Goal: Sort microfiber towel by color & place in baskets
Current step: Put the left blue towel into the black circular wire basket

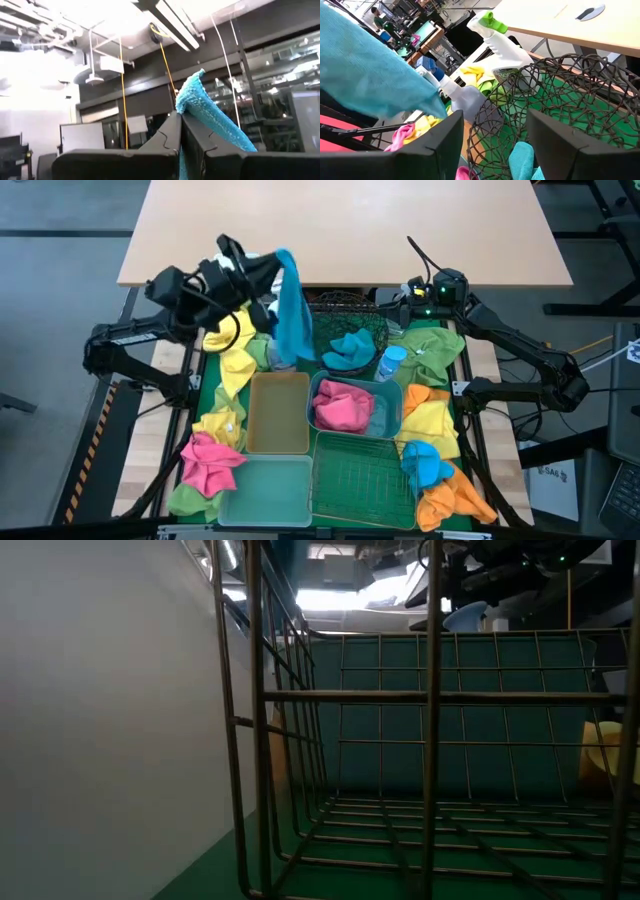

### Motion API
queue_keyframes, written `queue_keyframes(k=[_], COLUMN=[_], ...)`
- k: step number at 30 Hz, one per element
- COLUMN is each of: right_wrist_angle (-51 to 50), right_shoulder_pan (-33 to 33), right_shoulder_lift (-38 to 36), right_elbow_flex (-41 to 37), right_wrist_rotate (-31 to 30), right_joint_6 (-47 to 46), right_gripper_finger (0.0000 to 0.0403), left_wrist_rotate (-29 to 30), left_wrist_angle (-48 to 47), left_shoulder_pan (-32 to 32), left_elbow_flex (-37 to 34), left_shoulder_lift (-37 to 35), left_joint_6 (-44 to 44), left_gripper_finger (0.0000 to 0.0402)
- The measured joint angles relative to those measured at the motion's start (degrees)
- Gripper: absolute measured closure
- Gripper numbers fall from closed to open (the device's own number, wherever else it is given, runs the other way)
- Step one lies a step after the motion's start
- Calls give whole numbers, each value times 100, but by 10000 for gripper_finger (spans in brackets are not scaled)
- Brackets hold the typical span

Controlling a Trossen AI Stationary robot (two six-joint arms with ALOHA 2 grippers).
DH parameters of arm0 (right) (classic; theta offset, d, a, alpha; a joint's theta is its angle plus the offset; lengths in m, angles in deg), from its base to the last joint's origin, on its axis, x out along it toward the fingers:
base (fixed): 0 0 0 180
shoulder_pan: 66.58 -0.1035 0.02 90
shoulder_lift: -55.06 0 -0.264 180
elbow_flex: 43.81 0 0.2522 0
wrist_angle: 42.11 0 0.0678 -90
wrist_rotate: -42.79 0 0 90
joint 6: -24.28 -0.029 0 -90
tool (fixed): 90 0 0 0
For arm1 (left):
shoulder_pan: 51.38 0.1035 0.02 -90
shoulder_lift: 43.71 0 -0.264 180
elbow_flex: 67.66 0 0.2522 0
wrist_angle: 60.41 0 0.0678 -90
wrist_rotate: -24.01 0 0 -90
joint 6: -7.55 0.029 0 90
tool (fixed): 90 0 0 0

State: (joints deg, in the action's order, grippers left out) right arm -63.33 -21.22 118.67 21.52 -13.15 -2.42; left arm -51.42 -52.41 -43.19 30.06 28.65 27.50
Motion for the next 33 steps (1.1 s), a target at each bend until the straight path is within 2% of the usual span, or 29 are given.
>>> queue_keyframes(k=[6,18,25,33], right_wrist_angle=[0,-1,0,-9], right_shoulder_pan=[-1,-1,0,0], right_shoulder_lift=[2,0,0,-13], right_elbow_flex=[0,0,0,0], right_wrist_rotate=[0,0,0,96], right_joint_6=[-1,0,0,-4], right_gripper_finger=[187,187,187,187], left_wrist_rotate=[-548,-1024,-1024,-1023], left_wrist_angle=[938,2209,1932,316], left_shoulder_pan=[390,738,872,1001], left_elbow_flex=[-4,-4,-4,-8], left_shoulder_lift=[389,1365,1806,2412], left_joint_6=[-184,-641,-660,-910], left_gripper_finger=[401,401,401,401])
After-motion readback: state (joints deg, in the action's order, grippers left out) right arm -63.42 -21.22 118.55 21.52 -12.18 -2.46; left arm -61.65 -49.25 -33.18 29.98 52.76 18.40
